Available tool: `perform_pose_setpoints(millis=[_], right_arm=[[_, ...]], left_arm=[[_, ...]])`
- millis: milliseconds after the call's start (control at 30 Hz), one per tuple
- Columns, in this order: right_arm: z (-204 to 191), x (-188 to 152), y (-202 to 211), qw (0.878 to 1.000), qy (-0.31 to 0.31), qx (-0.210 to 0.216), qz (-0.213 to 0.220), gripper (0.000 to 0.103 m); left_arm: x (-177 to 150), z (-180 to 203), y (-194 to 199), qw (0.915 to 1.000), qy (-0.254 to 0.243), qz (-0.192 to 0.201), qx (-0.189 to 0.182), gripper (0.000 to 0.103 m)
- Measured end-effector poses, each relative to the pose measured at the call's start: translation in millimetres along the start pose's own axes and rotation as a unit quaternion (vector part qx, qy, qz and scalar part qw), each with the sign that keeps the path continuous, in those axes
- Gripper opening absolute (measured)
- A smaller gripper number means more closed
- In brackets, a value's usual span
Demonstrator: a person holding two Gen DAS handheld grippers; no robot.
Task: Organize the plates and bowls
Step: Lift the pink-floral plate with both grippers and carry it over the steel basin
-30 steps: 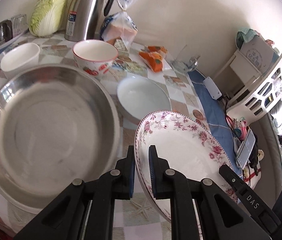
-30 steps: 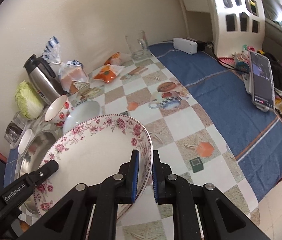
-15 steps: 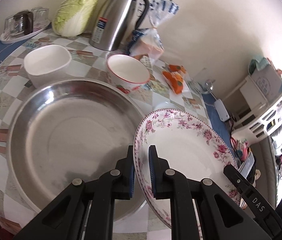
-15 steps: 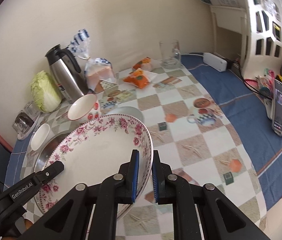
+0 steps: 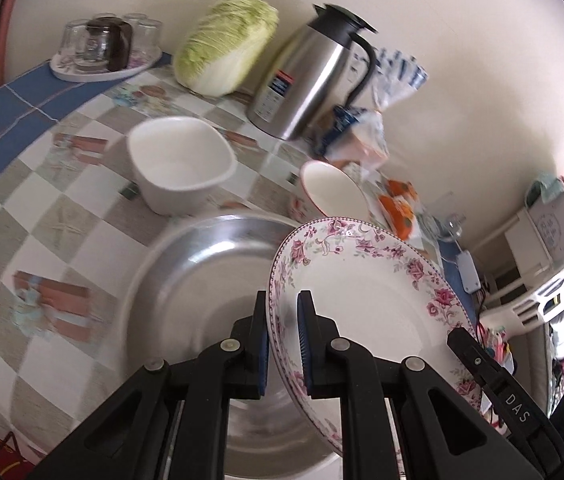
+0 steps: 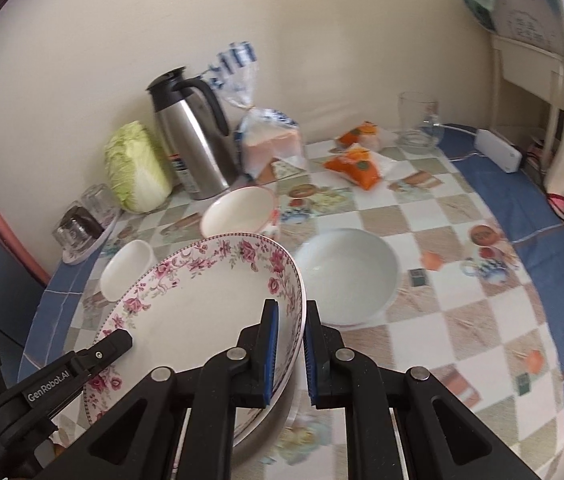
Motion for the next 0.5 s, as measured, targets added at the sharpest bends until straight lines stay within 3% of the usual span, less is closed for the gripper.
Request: perform_pose_setpoints(millis=[500], right_arm=[[-57.9, -9.5, -39.5, 0.998, 0.022, 0.043, -0.026, 0.013]], left_arm=[[24.3, -59.3, 5.3, 0.9982, 0.047, 0.011, 0.035, 0.013]])
Point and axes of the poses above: each gripper's, at about its wrist camera, not at the fingertips, and y roughly against the way its jaws point, z to its right, x to its top, the point moved 3 cm from there along -y, roughly the way its jaws point, and after that the axes turned 5 degrees about x, right-handed, at the moved point
